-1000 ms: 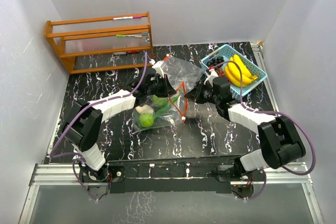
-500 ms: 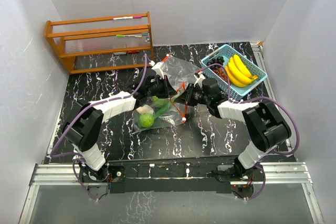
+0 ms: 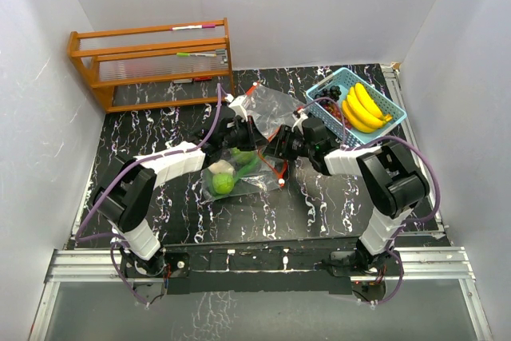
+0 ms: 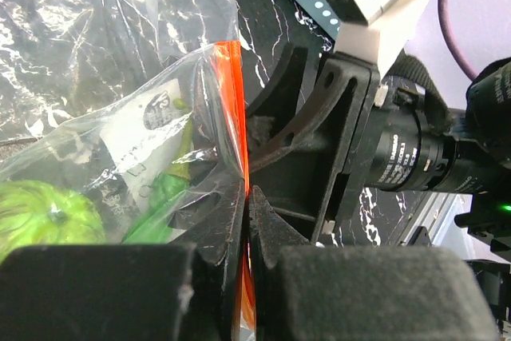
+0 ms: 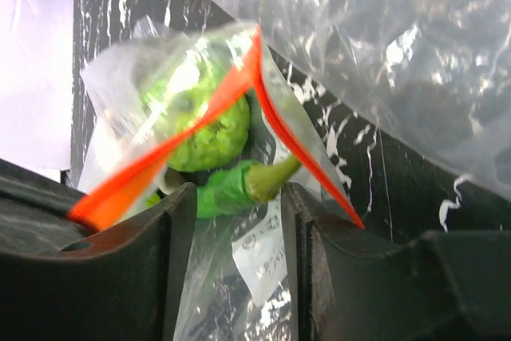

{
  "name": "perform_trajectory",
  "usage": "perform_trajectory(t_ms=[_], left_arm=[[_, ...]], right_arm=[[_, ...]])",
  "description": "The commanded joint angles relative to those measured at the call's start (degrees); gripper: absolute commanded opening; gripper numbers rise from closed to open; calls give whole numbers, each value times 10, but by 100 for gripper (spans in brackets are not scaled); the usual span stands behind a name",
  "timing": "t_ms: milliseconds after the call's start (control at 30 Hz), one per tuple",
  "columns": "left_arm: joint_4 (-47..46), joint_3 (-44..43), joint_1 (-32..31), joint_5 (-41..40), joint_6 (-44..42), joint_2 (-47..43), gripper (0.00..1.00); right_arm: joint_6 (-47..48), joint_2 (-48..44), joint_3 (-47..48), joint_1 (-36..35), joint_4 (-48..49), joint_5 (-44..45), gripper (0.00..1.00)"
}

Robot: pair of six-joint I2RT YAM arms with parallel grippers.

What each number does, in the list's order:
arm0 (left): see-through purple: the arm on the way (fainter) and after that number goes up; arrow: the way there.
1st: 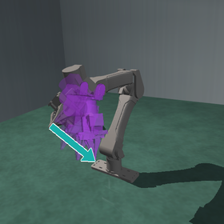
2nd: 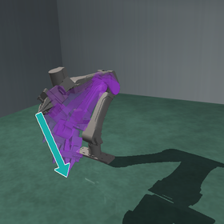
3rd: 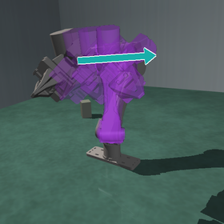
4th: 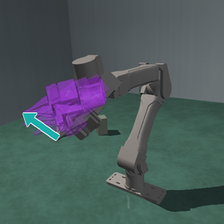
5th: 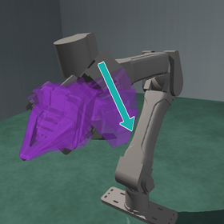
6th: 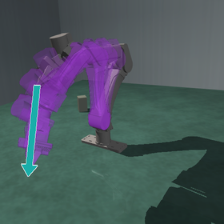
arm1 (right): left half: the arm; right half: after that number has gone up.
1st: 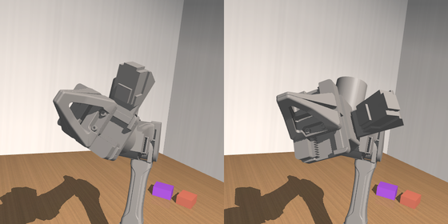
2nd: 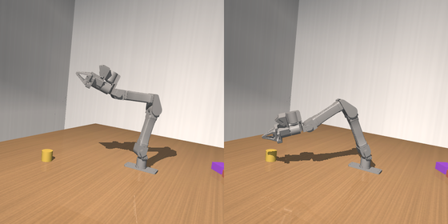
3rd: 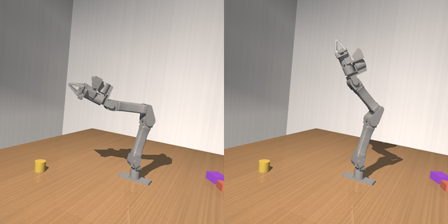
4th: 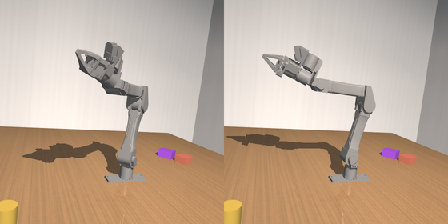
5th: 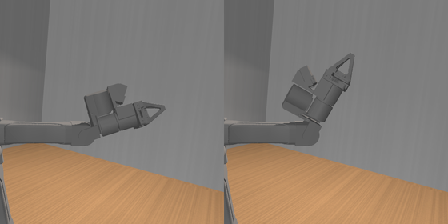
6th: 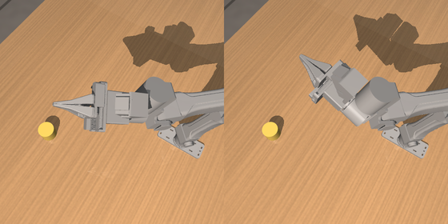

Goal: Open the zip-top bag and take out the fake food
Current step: Pick up the fake vegetable from the zipper food storage bag.

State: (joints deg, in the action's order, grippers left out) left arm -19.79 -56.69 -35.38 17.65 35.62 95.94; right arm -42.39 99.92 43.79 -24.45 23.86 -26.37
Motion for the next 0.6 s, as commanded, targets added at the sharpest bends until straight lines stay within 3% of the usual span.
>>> perform_trajectory(t_ms=[0, 367, 567], left_arm=[[-19, 3, -3, 16, 4, -34, 0], [-34, 10, -3, 20, 14, -32, 0], [-45, 21, -3, 15, 21, -24, 0]], right_arm=[[5, 19, 45, -3, 35, 20, 52], [6, 90, 88, -6, 31, 4, 56], [-4, 48, 60, -7, 61, 6, 22]])
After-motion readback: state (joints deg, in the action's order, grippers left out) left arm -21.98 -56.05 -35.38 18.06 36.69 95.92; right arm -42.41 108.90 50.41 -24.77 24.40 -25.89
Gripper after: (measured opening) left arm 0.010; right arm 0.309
